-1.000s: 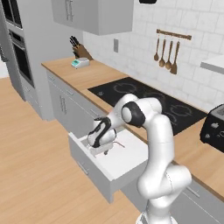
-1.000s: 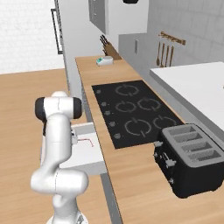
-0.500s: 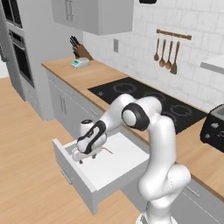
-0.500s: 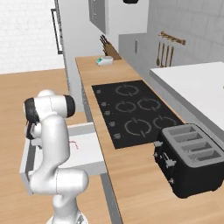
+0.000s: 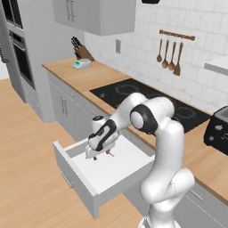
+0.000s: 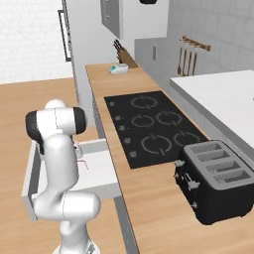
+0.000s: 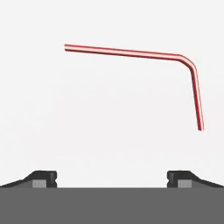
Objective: Take a straw from the drawer in front and place it inside the glass cup on the dining counter.
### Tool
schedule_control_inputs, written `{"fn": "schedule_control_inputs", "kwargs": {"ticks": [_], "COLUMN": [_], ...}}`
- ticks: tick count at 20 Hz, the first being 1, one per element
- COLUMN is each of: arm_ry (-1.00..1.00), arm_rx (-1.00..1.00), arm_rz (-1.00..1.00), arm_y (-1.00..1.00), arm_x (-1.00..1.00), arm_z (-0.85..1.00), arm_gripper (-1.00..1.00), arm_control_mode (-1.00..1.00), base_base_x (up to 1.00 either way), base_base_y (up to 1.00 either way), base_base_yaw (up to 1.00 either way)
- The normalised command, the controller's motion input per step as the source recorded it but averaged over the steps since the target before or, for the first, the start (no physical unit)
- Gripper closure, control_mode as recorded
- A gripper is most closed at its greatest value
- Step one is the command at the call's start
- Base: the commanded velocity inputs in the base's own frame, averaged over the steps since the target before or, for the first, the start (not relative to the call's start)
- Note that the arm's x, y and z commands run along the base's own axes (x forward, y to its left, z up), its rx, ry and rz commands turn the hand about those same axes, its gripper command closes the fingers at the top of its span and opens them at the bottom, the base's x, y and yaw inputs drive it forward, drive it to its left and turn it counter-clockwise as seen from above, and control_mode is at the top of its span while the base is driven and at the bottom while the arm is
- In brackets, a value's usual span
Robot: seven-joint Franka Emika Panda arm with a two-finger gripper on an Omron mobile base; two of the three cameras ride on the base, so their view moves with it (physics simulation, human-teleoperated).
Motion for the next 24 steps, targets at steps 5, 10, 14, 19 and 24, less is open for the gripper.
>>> {"fn": "schedule_control_inputs", "kwargs": {"ticks": [5, 10, 14, 19, 24], "arm_ry": [-0.01, 0.00, 0.00, 0.00, 0.01], "arm_rx": [0.00, -0.01, -0.02, 0.00, 0.00], "arm_rz": [0.03, 0.08, 0.13, 0.13, 0.11], "arm_y": [-0.34, -0.28, -0.16, -0.02, 0.00], "arm_x": [0.34, 0.38, 0.43, 0.37, 0.40], "arm_z": [0.00, -0.02, -0.21, -0.33, -0.34], "arm_gripper": [-1.00, -1.00, -1.00, -1.00, -1.00], "arm_control_mode": [-1.00, -1.00, -1.00, -1.00, -1.00], "base_base_x": [0.00, 0.00, 0.00, 0.00, 0.00], "base_base_y": [0.00, 0.00, 0.00, 0.00, 0.00], "base_base_yaw": [0.00, 0.00, 0.00, 0.00, 0.00]}}
